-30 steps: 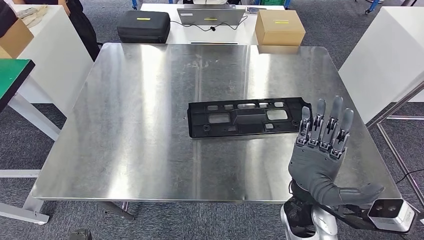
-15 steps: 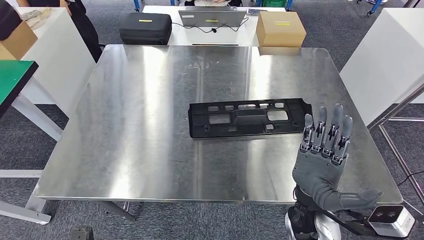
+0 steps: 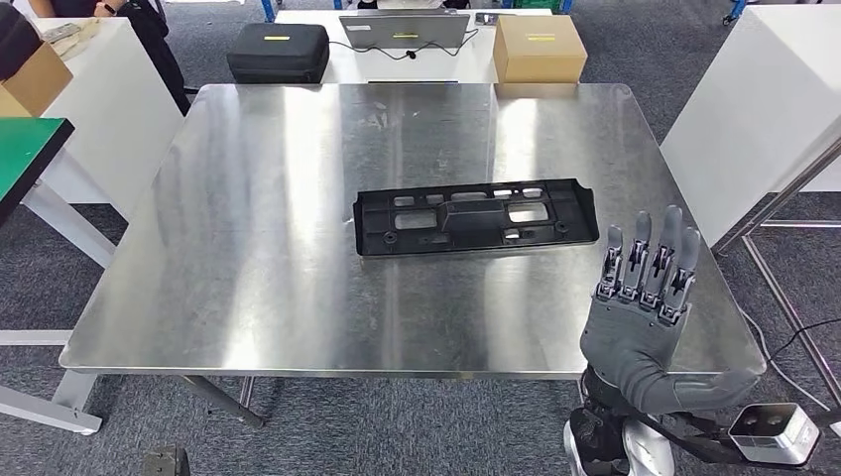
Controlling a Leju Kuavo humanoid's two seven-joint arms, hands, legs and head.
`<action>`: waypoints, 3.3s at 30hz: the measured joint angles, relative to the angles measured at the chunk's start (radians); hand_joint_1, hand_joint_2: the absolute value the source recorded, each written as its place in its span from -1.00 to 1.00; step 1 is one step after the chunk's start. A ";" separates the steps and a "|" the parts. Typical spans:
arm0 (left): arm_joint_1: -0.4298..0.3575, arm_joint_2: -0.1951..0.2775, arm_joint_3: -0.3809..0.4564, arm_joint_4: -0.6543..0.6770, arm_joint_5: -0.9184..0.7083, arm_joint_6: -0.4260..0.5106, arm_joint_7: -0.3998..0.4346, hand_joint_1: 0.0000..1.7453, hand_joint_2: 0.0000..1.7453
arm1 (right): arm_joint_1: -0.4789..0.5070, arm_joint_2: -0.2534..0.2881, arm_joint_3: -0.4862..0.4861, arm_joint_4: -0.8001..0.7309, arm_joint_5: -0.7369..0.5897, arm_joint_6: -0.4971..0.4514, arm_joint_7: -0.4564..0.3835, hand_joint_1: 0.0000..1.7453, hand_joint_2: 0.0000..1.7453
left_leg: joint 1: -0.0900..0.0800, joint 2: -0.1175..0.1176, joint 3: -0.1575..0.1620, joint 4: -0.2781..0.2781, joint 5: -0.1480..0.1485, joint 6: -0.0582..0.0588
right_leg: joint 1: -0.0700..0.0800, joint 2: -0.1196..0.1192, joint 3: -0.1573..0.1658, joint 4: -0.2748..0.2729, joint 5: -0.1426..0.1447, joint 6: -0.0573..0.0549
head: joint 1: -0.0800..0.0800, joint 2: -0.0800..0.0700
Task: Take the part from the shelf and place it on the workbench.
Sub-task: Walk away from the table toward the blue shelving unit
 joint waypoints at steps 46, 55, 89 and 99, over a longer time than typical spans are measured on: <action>-0.017 -0.004 -0.003 0.000 0.021 -0.025 -0.015 -1.00 -1.00 | 0.012 -0.014 -0.010 0.033 -0.022 -0.105 0.015 -1.00 -1.00 | -0.010 0.010 -0.139 -0.050 0.157 0.020 | -0.003 0.001 0.095 0.051 -0.101 0.054 | 0.014 0.000; -0.012 -0.002 -0.002 0.000 0.028 -0.033 -0.017 -1.00 -1.00 | 0.013 -0.010 -0.012 0.039 -0.023 -0.107 0.031 -1.00 -1.00 | 0.008 0.002 -0.206 0.177 -0.023 -0.033 | -0.014 -0.004 0.073 -0.028 -0.043 -0.014 | 0.005 0.000; -0.020 0.003 0.001 -0.009 0.033 -0.052 -0.019 -1.00 -1.00 | -0.034 -0.005 -0.161 0.657 0.606 -0.806 0.215 -1.00 -1.00 | 0.012 0.005 -0.162 0.239 0.021 -0.044 | -0.002 -0.004 0.011 -0.009 -0.010 -0.017 | 0.007 0.000; -0.032 0.003 0.001 -0.016 0.034 -0.052 -0.018 -1.00 -1.00 | -0.065 0.001 -0.189 0.758 0.662 -0.854 0.242 -1.00 -1.00 | -0.001 0.014 0.003 -0.081 0.053 0.032 | 0.001 -0.002 -0.080 0.098 -0.063 0.012 | 0.014 0.000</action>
